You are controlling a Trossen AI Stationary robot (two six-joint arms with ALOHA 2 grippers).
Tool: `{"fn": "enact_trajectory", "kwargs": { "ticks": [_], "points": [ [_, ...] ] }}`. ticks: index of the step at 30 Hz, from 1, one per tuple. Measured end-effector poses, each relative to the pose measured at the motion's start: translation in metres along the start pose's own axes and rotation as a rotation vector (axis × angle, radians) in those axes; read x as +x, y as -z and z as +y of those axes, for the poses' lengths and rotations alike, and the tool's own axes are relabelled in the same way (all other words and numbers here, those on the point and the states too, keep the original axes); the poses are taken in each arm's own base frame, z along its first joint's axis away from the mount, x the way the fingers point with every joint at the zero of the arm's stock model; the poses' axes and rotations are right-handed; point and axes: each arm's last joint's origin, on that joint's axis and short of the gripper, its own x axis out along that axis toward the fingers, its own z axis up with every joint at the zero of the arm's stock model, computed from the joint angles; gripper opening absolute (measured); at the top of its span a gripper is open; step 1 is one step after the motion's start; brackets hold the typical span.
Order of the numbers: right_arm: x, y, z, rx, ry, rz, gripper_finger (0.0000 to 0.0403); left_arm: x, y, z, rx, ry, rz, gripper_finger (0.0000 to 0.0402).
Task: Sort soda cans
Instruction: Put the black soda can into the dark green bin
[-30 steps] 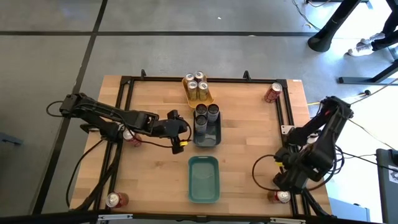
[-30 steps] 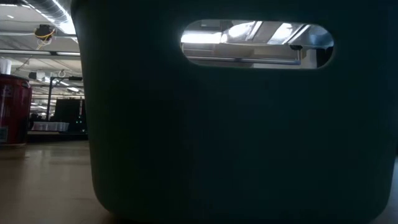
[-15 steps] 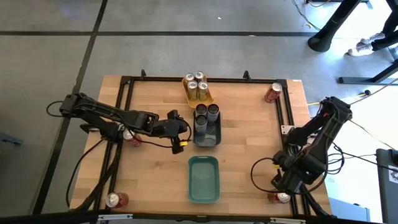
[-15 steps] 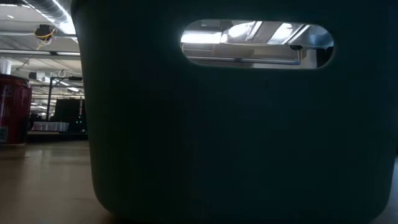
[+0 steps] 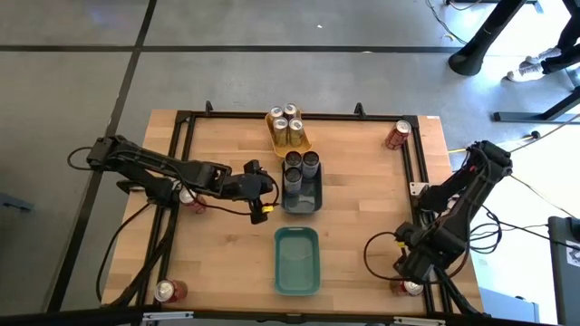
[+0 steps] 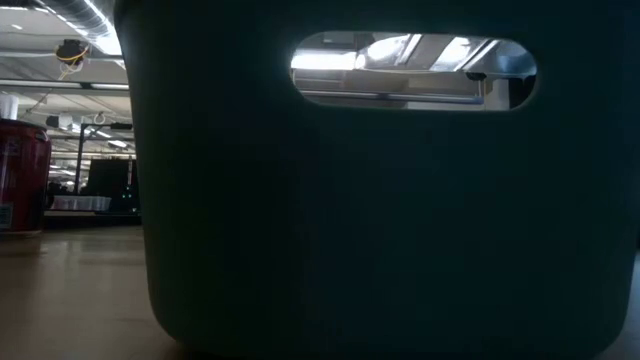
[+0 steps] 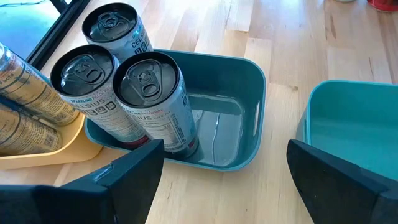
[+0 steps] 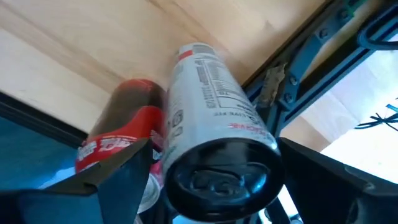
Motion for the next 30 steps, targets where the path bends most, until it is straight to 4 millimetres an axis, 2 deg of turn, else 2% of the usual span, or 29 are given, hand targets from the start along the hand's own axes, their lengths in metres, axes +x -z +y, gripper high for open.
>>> {"fn": "enact_trajectory", "kwargs": {
  "ticks": [7, 10, 14, 20, 23, 30],
  "points": [
    [0.004, -0.001, -0.002, -0.015, 0.025, 0.022, 0.033, 0.0, 0.0, 0.0, -0.004, 0.0, 0.0, 0.0327],
    [0.004, -0.001, -0.002, -0.018, 0.027, 0.03, 0.0303, 0.0, 0.0, 0.0, -0.005, 0.0, 0.0, 0.0327],
    [0.004, -0.001, -0.003, -0.043, 0.032, 0.024, 0.0248, 0.0, 0.0, 0.0, -0.006, 0.0, 0.0, 0.0327],
    [0.002, -0.003, -0.004, -0.09, 0.033, -0.036, 0.0242, 0.0, 0.0, 0.0, -0.008, 0.0, 0.0, 0.0327],
    [-0.004, -0.003, -0.005, -0.09, 0.048, -0.085, 0.0242, 0.0, 0.0, 0.0, 0.0, -0.001, 0.0, 0.0327],
    [-0.038, -0.003, -0.002, -0.138, -0.045, -0.269, 0.0243, 0.002, -0.01, -0.003, 0.001, 0.025, -0.096, 0.0327]
  ]
}}
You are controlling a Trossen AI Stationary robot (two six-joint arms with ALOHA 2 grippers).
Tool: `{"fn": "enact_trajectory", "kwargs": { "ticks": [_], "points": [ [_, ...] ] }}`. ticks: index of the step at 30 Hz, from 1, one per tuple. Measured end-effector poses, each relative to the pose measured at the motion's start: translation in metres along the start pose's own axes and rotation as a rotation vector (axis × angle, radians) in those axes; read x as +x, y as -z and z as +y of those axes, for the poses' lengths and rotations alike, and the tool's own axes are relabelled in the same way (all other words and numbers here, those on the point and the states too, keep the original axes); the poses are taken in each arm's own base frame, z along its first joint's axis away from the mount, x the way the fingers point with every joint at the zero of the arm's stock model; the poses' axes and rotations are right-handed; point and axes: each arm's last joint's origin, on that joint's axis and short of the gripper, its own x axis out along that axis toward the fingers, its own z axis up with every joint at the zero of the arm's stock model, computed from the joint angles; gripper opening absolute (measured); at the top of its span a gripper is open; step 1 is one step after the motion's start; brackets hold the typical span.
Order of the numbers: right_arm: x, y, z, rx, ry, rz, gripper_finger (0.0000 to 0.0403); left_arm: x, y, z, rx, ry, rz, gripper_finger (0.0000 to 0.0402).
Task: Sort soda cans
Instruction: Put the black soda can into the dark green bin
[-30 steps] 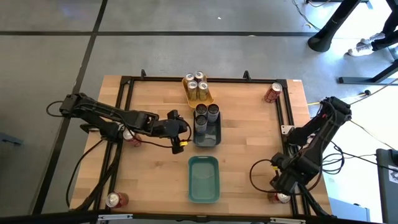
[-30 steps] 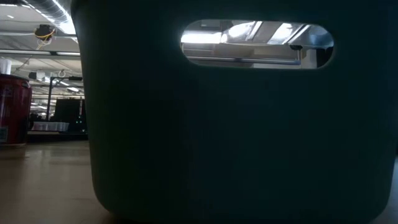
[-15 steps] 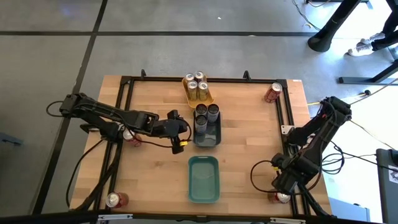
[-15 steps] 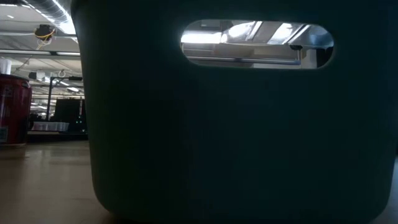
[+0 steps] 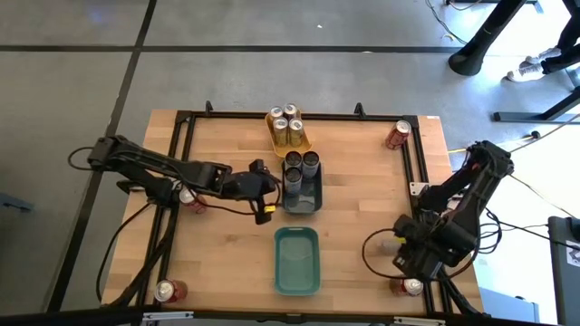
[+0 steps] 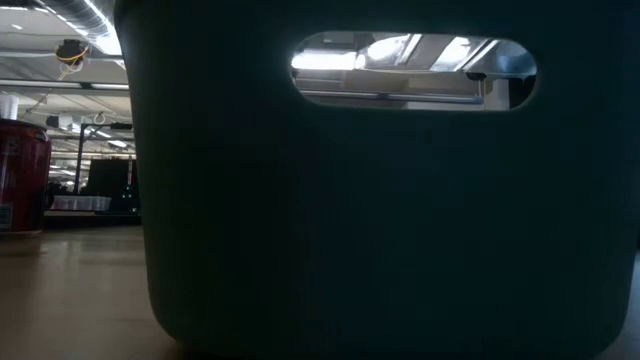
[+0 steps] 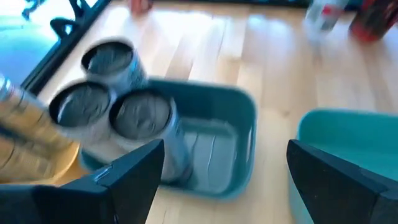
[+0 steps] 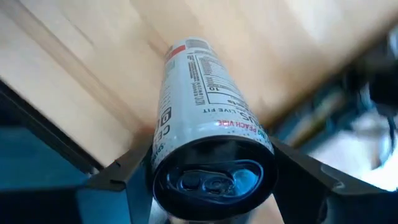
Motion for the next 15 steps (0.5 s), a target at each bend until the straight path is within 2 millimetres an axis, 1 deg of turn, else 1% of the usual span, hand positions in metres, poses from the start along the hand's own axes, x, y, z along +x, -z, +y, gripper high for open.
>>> {"fn": "enact_trajectory", "kwargs": {
  "ticks": [5, 11, 15],
  "points": [
    [-0.012, -0.02, 0.005, -0.08, -0.059, -0.256, 0.0242, 0.01, -0.005, -0.006, -0.005, 0.048, -0.066, 0.0327],
    [-0.014, -0.048, 0.017, -0.222, -0.089, -0.56, 0.0243, 0.023, -0.011, -0.015, -0.022, 0.178, -0.134, 0.0327],
    [-0.012, -0.065, 0.03, -0.299, -0.127, -0.711, 0.0243, 0.033, -0.009, -0.02, -0.027, 0.226, -0.137, 0.0327]
  ]
}}
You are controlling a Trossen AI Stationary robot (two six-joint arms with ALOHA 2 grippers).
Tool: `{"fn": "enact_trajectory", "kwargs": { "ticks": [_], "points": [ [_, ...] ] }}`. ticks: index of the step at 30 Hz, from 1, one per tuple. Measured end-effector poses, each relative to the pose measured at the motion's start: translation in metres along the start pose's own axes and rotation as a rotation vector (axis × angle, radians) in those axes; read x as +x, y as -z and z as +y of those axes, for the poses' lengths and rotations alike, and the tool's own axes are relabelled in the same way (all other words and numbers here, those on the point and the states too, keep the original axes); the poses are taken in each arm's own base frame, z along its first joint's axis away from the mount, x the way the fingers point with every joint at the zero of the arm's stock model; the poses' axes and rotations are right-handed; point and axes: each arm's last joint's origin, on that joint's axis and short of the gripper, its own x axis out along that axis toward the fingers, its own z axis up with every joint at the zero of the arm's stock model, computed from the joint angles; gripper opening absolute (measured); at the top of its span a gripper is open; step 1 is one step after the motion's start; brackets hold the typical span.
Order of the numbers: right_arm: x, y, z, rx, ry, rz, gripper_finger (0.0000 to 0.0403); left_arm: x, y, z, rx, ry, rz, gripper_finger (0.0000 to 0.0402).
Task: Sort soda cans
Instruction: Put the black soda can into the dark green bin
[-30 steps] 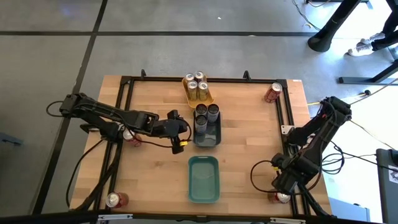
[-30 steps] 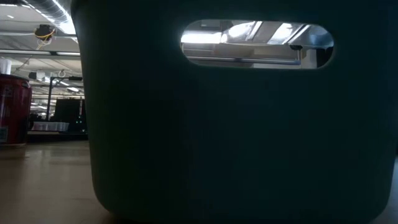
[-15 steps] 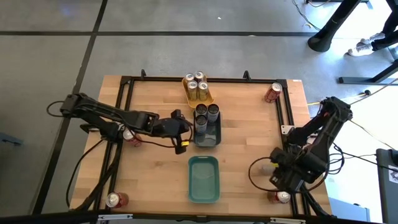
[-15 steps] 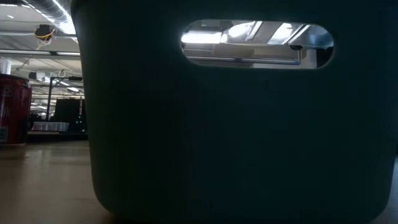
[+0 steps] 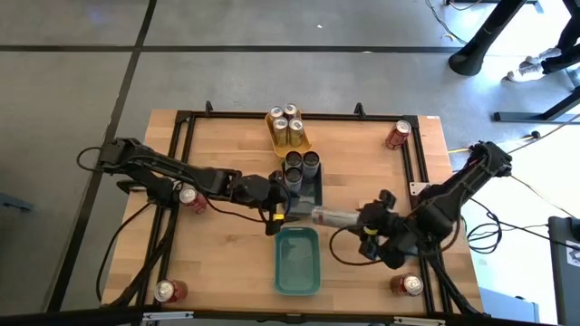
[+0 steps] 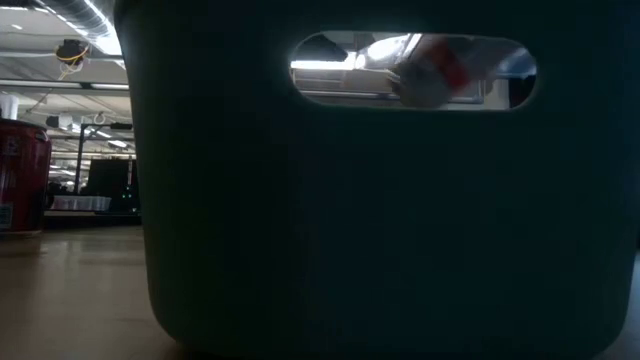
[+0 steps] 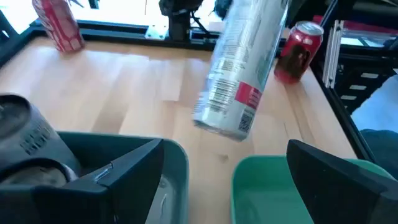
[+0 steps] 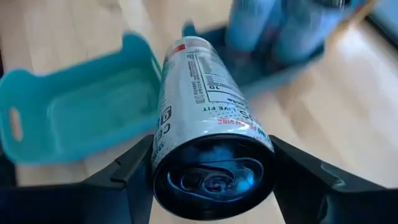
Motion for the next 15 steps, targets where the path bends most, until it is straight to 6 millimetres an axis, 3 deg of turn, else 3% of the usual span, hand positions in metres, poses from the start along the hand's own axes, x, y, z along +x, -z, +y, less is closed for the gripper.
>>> {"fn": "enact_trajectory", "kwargs": {
  "ticks": [8, 15],
  "points": [
    [0.02, -0.019, 0.008, -0.117, -0.042, -0.122, 0.0243, 0.021, 0.016, -0.005, -0.021, 0.02, 0.059, 0.0327],
    [0.025, -0.029, 0.011, -0.157, -0.042, -0.185, 0.0243, 0.021, 0.019, -0.015, 0.006, 0.038, 0.062, 0.0327]
  ]
}}
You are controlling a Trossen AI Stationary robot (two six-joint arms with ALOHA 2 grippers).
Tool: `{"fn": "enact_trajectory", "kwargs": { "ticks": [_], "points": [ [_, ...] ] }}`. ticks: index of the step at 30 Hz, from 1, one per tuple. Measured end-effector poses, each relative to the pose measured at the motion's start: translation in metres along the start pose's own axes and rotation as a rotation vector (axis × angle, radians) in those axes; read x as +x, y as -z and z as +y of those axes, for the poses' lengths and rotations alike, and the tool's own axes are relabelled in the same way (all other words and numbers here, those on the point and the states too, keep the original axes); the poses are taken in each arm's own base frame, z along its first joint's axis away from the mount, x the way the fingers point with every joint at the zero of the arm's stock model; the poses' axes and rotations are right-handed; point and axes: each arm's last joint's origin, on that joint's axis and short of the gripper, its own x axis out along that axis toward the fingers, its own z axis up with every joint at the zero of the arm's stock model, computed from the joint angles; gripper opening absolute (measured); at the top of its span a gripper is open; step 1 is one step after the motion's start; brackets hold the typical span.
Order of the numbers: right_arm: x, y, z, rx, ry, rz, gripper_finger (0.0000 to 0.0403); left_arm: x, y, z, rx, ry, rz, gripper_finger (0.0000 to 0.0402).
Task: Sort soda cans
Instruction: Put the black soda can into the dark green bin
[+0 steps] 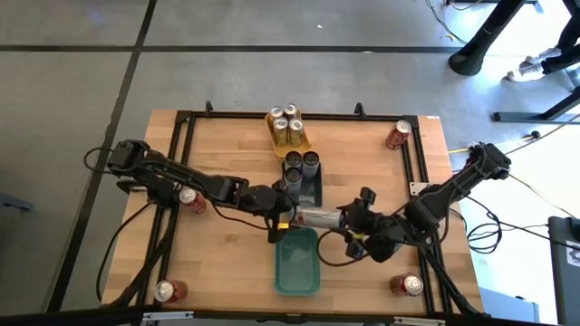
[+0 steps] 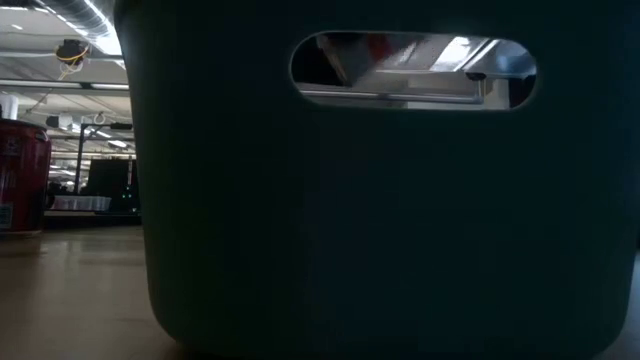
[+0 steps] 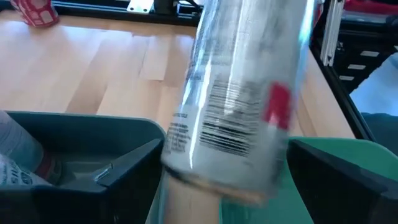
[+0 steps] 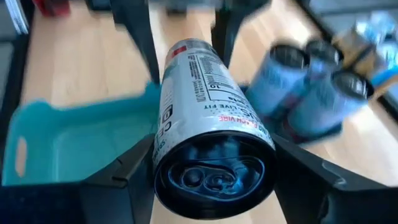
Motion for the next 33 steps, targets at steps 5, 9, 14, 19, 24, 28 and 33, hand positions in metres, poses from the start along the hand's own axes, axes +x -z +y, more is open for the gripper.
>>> {"fn": "enact_trajectory", "kwargs": {
  "ticks": [5, 9, 14, 19, 24, 28, 33],
  "points": [
    [-0.001, -0.008, 0.004, -0.029, -0.016, -0.083, 0.0243, 0.0, 0.0, 0.0, -0.001, 0.003, 0.004, 0.0327],
    [-0.001, -0.007, 0.004, -0.036, -0.012, -0.071, 0.0243, -0.002, 0.002, 0.0, 0.005, -0.003, 0.032, 0.0327],
    [-0.006, -0.003, -0.002, 0.001, -0.028, -0.012, 0.0243, -0.027, -0.006, 0.002, -0.001, -0.016, 0.089, 0.0327],
    [-0.003, 0.003, -0.003, 0.006, -0.01, 0.052, 0.0243, -0.048, -0.023, 0.001, 0.013, -0.025, -0.028, 0.0327],
    [0.004, 0.004, 0.001, 0.001, 0.015, 0.031, 0.0243, -0.046, -0.032, -0.001, 0.049, -0.011, -0.121, 0.0297],
    [0.005, 0.004, 0.003, -0.002, 0.026, 0.018, 0.0243, -0.036, -0.025, -0.001, 0.058, -0.016, -0.085, 0.0227],
    [0.006, 0.0, 0.006, -0.02, 0.007, -0.015, 0.0244, -0.023, -0.018, -0.002, 0.065, -0.017, -0.048, 0.0127]
  ]
}}
